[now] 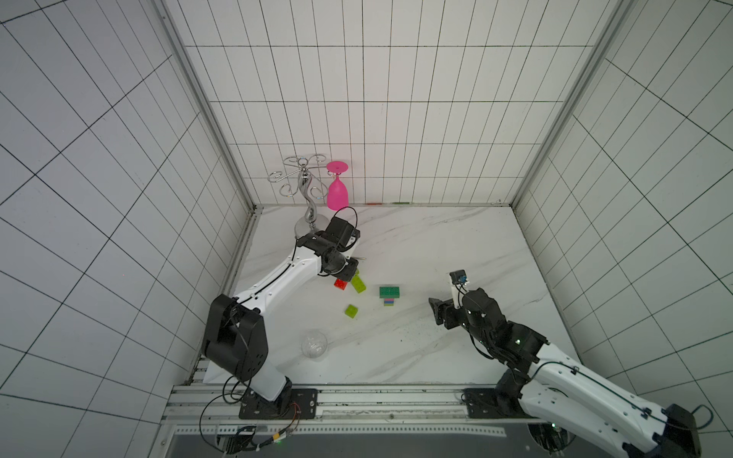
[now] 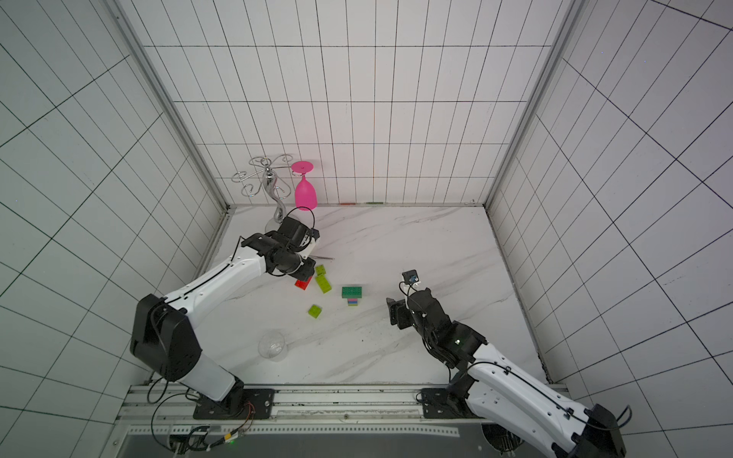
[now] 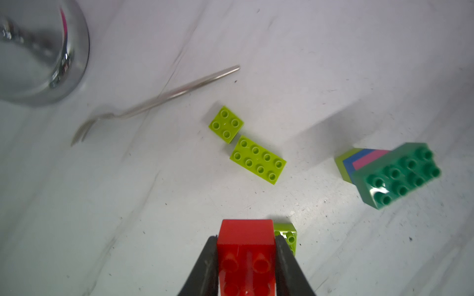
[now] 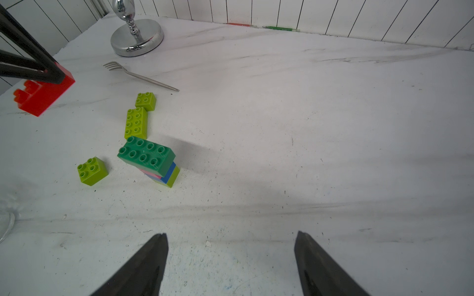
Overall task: Assemble a spoon with lego
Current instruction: Pick up the lego brick from the center of the board, then assemble the lego brick with the lego brick.
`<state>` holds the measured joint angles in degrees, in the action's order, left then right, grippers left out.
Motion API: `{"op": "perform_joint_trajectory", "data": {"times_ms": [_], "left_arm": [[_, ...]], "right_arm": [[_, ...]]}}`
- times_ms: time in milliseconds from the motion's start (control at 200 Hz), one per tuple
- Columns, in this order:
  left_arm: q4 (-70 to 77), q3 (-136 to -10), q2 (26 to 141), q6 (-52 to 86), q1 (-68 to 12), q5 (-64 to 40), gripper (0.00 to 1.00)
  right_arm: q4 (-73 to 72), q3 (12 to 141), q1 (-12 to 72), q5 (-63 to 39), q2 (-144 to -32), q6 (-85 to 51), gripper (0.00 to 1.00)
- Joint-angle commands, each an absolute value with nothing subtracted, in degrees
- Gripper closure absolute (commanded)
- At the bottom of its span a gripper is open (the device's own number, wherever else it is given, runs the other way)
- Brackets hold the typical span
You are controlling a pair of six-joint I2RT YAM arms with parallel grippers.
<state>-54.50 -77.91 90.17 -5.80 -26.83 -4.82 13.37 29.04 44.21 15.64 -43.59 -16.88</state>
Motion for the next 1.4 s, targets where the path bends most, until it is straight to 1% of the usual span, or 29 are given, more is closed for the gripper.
{"op": "perform_joint_trajectory", "data": {"times_ms": [0, 55, 160, 245, 355, 520, 695, 855, 1070, 1399], "left_arm": [[-57.16, -80.39, 87.75, -23.66, -27.20, -16.39, 0.90], [-55.81, -80.35, 86.82, -29.09, -28.20, -19.63, 0.90], [-57.70, -83.07, 87.76, -38.05, -31.20, -20.43, 0.96], [-63.86, -86.87, 90.47, -47.75, -32.92, -23.88, 0.98], [-68.08, -90.89, 94.40, -52.46, -36.05, -21.83, 0.99], [-70.19, -94.33, 99.79, -54.03, -38.76, -20.61, 0.99], [-71.29, -98.31, 105.83, -54.58, -42.02, -16.20, 0.99], [-71.41, -102.07, 110.38, -55.23, -44.32, -14.20, 0.99], [-72.19, -103.26, 112.76, -55.64, -44.32, -10.70, 1.00], [-71.14, -102.95, 114.78, -54.67, -43.86, -9.87, 0.99]], "right_arm": [[11.62, 29.10, 43.86, 14.78, -43.16, -16.94, 0.19], [10.51, 28.53, 43.86, 13.25, -43.13, -16.79, 0.19], [8.87, 27.77, 43.86, 11.85, -43.24, -16.61, 0.19], [8.80, 27.78, 43.86, 11.94, -43.38, -16.52, 0.19], [8.72, 27.69, 43.86, 11.88, -43.16, -16.44, 0.19], [8.70, 27.18, 43.86, 13.77, -41.69, -16.69, 0.19], [7.92, 26.11, 43.81, 15.24, -39.58, -17.11, 0.18], [7.04, 25.23, 43.68, 15.45, -37.71, -17.14, 0.18], [6.76, 24.70, 43.68, 16.16, -36.74, -17.16, 0.18], [5.95, 24.62, 43.61, 14.29, -37.78, -17.40, 0.18]]}}
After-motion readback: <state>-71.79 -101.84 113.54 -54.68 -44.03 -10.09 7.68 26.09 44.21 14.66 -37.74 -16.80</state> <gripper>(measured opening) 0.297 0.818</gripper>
